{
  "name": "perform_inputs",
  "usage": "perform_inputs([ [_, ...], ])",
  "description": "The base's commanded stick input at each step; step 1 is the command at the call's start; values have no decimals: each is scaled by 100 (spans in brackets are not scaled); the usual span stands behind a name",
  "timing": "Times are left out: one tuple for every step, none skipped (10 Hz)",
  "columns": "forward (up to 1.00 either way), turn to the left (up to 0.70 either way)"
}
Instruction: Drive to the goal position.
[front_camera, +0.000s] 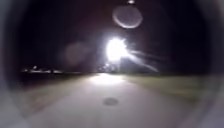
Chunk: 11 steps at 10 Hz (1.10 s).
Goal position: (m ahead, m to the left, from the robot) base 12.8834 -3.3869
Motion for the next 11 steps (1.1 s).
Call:
perform_inputs([
  [100,24],
  [100,6],
  [100,0],
  [100,0],
  [100,0],
  [100,0],
  [100,0],
  [100,0],
  [100,0],
  [100,0],
  [100,0],
])
